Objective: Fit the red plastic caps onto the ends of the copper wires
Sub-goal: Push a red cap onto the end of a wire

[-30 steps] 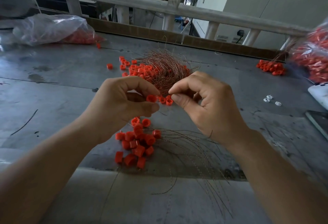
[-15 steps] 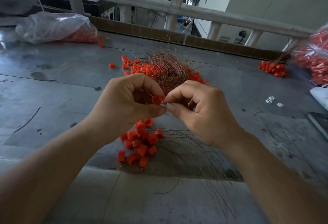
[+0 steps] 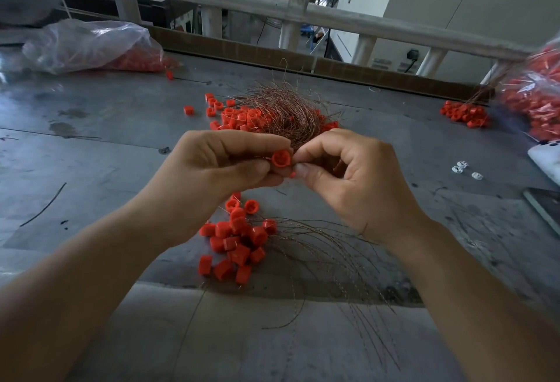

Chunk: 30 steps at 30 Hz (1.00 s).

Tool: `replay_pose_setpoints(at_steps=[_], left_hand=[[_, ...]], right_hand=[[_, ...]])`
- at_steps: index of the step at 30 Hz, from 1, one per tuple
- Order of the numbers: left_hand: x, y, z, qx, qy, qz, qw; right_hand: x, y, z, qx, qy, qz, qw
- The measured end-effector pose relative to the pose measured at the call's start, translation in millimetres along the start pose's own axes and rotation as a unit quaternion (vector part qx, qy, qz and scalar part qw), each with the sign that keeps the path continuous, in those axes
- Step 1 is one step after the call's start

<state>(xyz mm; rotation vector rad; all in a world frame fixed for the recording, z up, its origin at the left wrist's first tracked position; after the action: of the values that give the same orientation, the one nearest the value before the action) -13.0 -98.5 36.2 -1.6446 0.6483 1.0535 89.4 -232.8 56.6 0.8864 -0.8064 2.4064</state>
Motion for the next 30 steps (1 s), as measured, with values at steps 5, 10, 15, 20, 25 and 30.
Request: replay_pose_setpoints(at_steps=[5,10,15,20,25,30], left_hand=[[-2.0,0.8,-1.6,-0.003,-0.01,-0.006,1.0],[-3.3,1.2,-1.1,-0.004,-0.012,-0.01,1.0],[-4.0,2.1,-0.5,0.003,-0.008,-0.009,1.0],[-4.3,1.6,0.0,0.005,-0.024,-0.014,1.0],[-3.2,2.1,0.9,0.005,-0.021,-0.011,1.0],[-3.7,1.8,1.1,0.002,0.0,-0.007,1.0]], right_hand=[[0.4,0.0,0.0,0.004,0.004,-0.004,1.0],[1.3,0.5,0.6,0.004,0.004,-0.004,1.0],[2.0,0.9,0.7,0.005,0.0,-0.008,1.0],[0.6,-0.1,0.2,0.006,0.008,-0.011,1.0],[1.8,1.1,1.4,0.013,0.002,-0.01,1.0],[3.7,2.3,3.7,0.027,-0.034,-0.016,0.999]])
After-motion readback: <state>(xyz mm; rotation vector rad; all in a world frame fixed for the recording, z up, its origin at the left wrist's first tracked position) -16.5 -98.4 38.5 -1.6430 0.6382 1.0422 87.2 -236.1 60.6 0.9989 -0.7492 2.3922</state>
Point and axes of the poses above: each hand's wrist, its own y-axis away from the middle knuckle, its own z-axis out of the back of the hand, x = y × z, the point moved 1 cm from there along -y, towards the middle knuckle, and after that the axes turned 11 degrees about -z, right-handed, at the moved point
